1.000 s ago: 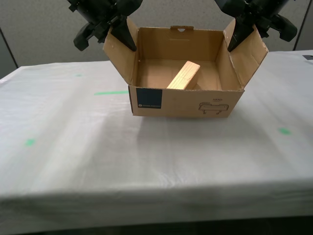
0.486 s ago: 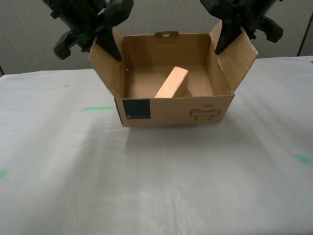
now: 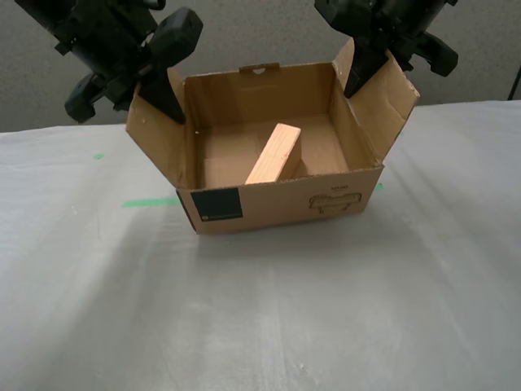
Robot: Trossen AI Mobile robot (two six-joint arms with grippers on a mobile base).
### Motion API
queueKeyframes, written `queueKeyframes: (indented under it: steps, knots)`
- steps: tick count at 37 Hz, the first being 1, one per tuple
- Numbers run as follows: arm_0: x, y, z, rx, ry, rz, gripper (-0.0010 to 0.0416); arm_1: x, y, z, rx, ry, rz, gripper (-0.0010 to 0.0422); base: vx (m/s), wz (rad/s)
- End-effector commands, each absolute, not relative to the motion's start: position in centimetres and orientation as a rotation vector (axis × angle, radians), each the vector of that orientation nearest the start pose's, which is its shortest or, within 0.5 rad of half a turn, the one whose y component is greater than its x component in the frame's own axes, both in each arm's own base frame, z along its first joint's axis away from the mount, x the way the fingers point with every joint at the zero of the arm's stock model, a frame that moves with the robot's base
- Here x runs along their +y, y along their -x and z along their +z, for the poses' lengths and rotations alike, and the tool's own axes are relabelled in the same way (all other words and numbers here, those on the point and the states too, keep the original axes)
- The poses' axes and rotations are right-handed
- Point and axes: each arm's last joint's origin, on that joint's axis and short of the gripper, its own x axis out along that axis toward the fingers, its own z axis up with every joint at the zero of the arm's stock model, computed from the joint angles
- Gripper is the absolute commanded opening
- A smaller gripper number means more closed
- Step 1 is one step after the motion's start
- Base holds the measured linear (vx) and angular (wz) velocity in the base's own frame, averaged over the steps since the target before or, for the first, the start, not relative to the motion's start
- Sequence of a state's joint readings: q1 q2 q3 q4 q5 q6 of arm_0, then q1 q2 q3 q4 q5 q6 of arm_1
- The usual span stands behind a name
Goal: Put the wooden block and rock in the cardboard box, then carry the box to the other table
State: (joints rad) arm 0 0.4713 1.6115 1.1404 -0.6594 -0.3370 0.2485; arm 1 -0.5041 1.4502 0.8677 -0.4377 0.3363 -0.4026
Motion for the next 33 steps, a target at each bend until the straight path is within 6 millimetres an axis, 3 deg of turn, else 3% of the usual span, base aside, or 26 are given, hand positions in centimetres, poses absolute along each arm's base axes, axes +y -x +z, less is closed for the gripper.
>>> queueKeyframes:
  steps: [1, 22, 33]
  knots:
    - [15.4, -27.6, 22.1, 1.240, -0.133, 0.572, -0.0001, -14.4, -23.8, 20.3, 1.157, 0.276, -0.592, -0.0001, 0.017, 0.007]
    - [15.5, -27.9, 21.2, 1.207, -0.139, 0.576, -0.0001, -14.6, -24.3, 20.0, 1.143, 0.286, -0.592, -0.0001, -0.007, -0.001]
    - [16.3, -29.4, 18.5, 1.240, -0.140, 0.564, -0.0001, -15.0, -25.1, 18.5, 1.166, 0.289, -0.568, -0.0001, -0.016, 0.002]
